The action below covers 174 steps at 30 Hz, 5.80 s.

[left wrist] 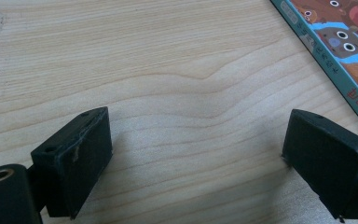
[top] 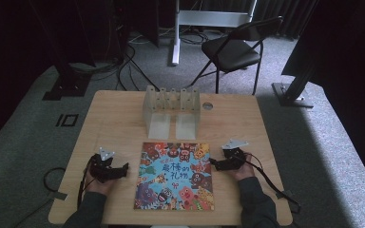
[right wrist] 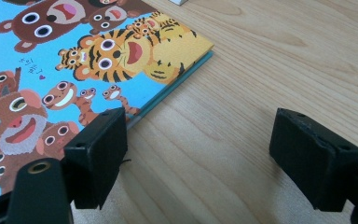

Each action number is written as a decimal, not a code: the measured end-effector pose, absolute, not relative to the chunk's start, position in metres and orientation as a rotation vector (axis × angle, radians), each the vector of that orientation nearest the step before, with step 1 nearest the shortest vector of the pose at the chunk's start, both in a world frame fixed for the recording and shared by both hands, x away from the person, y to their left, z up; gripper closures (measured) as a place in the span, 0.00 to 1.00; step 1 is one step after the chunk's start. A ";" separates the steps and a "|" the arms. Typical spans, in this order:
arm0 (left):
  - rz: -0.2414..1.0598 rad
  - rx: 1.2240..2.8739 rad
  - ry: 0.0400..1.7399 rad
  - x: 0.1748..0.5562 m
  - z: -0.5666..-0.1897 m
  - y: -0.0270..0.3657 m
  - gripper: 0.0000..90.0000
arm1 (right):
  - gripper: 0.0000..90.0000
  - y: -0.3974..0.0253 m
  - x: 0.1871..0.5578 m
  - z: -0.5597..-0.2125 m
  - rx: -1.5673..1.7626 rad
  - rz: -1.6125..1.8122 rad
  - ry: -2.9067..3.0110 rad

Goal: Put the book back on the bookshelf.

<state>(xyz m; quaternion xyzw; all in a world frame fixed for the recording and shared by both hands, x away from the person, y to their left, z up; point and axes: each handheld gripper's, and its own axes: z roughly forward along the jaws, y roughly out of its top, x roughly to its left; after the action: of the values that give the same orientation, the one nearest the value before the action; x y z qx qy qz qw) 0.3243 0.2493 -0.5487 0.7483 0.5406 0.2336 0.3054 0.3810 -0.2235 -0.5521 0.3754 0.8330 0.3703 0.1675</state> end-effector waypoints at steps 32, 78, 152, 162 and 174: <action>0.625 1.973 1.423 0.323 -0.547 0.251 0.17 | 0.34 -0.209 0.374 -0.528 1.004 1.036 2.336; 0.500 2.065 0.981 0.281 -0.529 0.176 0.17 | 0.27 -0.183 0.424 -0.542 1.079 1.149 2.492; 0.550 2.178 0.546 0.218 -0.522 0.099 0.14 | 0.33 -0.181 0.423 -0.489 1.041 1.443 2.536; 0.521 2.173 0.547 0.218 -0.521 0.101 0.15 | 0.39 -0.178 0.429 -0.487 1.056 1.487 2.553; 0.492 2.109 0.587 0.217 -0.509 0.121 0.15 | 0.48 -0.181 0.433 -0.485 1.093 1.527 2.548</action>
<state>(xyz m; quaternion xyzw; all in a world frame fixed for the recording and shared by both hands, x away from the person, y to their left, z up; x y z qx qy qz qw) 0.2165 0.1209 -0.5094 0.8469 0.2355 0.1974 0.4339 0.4326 -0.1810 -0.4850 0.3454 0.8050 0.4822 -0.0118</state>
